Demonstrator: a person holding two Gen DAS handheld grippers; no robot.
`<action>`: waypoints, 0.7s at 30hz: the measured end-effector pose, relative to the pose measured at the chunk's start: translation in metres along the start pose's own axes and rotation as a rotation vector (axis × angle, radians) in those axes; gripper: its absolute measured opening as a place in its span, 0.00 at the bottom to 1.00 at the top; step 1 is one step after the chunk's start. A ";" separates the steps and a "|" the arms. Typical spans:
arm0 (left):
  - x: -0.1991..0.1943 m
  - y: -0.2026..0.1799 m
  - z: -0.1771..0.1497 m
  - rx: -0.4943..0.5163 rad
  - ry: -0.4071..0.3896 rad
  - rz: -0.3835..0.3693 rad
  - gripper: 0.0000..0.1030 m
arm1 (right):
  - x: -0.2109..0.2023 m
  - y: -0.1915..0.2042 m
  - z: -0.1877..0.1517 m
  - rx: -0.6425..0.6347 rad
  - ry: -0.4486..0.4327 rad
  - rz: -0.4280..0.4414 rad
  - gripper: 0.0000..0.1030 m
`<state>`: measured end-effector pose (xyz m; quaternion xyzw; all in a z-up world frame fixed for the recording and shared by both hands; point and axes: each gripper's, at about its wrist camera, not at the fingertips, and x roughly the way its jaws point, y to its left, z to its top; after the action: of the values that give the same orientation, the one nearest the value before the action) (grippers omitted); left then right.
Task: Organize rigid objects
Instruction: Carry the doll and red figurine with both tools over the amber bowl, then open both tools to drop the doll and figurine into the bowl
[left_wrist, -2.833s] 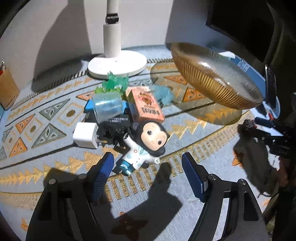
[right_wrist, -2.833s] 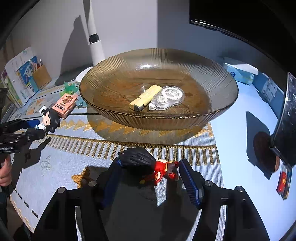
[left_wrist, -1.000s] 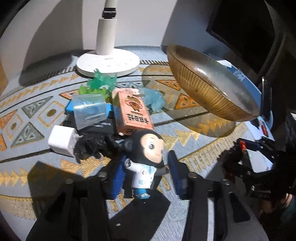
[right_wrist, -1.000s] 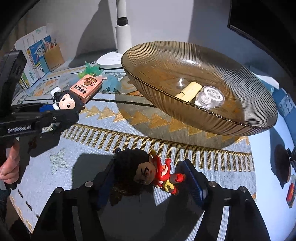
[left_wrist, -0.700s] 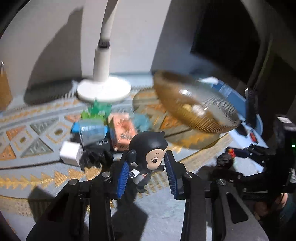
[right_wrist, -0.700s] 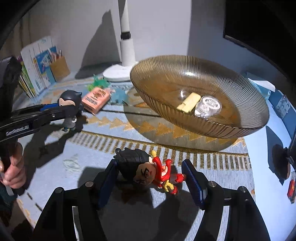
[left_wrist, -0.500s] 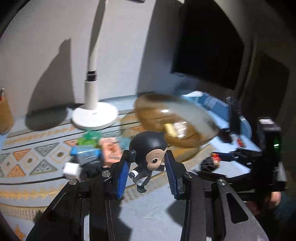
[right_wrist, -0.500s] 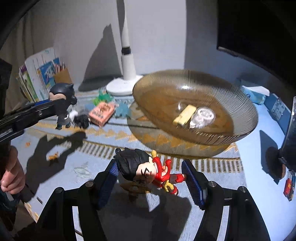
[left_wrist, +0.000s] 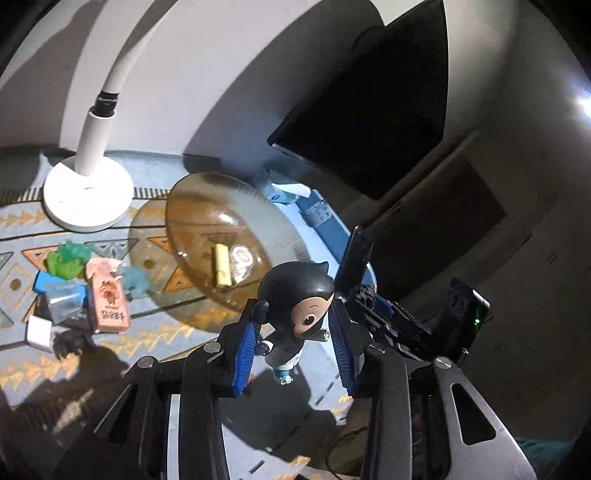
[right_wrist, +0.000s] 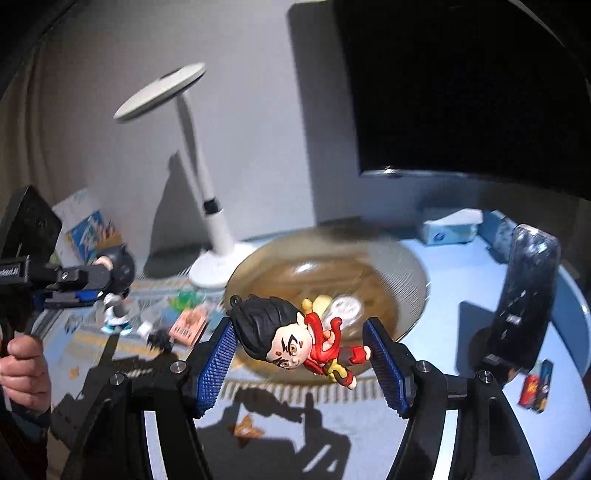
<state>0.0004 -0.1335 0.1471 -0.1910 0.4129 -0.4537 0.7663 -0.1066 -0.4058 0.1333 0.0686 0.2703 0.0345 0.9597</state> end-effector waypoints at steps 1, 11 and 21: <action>0.003 -0.001 0.005 -0.004 0.001 -0.006 0.33 | 0.000 -0.004 0.005 0.010 -0.008 -0.006 0.67; 0.044 0.005 0.033 -0.001 0.038 0.006 0.33 | 0.032 -0.046 0.035 0.169 0.021 0.041 0.67; 0.131 0.051 0.045 -0.030 0.144 0.133 0.33 | 0.098 -0.045 0.013 0.128 0.191 -0.057 0.67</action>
<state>0.0964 -0.2227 0.0795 -0.1414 0.4856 -0.4081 0.7601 -0.0148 -0.4420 0.0873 0.1186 0.3641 -0.0040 0.9238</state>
